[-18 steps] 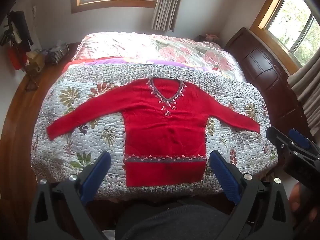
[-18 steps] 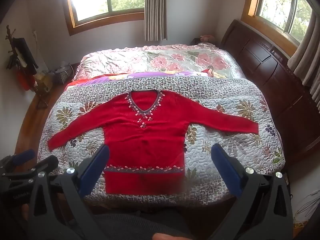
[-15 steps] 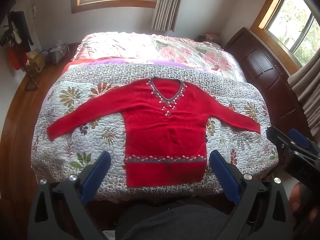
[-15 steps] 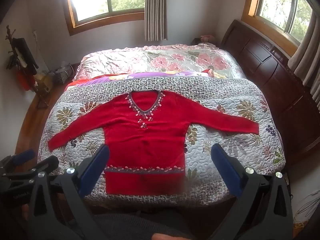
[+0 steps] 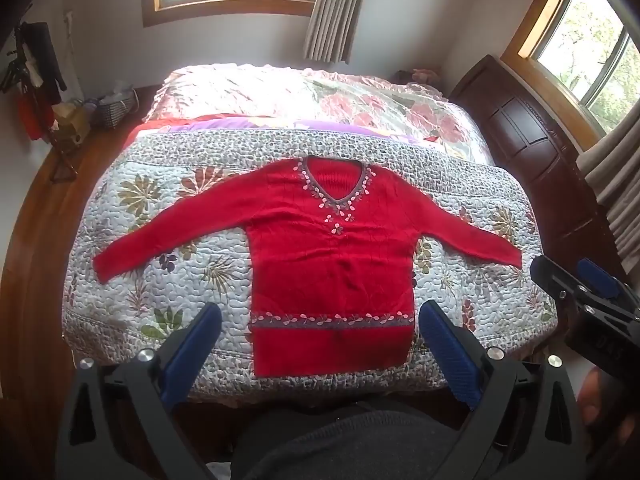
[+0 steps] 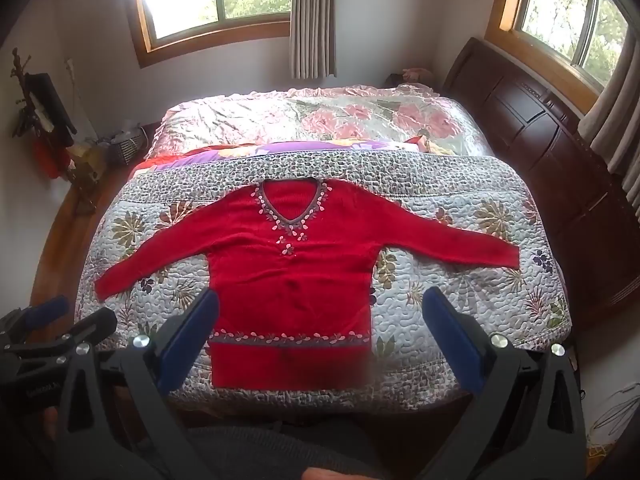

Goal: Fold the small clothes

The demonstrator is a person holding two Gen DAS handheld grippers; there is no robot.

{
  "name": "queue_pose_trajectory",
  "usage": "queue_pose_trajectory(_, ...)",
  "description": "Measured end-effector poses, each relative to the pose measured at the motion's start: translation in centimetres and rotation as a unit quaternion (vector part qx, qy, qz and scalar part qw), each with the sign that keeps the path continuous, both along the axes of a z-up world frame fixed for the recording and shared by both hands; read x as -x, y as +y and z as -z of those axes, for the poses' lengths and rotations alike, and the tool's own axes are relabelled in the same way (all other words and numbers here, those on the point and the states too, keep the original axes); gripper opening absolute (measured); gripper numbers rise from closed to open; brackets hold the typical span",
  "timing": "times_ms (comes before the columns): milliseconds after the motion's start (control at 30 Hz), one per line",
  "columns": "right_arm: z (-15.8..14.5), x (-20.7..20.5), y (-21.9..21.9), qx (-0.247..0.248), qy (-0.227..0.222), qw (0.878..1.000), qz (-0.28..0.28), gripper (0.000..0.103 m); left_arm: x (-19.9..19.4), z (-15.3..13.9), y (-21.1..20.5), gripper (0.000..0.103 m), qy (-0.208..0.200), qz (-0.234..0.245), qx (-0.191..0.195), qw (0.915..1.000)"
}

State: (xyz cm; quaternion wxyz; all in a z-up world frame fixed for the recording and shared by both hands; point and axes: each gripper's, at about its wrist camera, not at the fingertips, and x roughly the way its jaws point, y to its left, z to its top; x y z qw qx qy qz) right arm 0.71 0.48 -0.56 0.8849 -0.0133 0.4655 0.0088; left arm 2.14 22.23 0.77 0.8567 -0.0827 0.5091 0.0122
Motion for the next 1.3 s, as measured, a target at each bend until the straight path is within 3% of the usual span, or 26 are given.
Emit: queue_pose_trajectory(1300,0.1,-0.9,-0.2,-0.001,0.003,1.000,-0.002,0.100,-0.9,0.3,0.5,0.099,0.000,0.000,-0.001,1.0000)
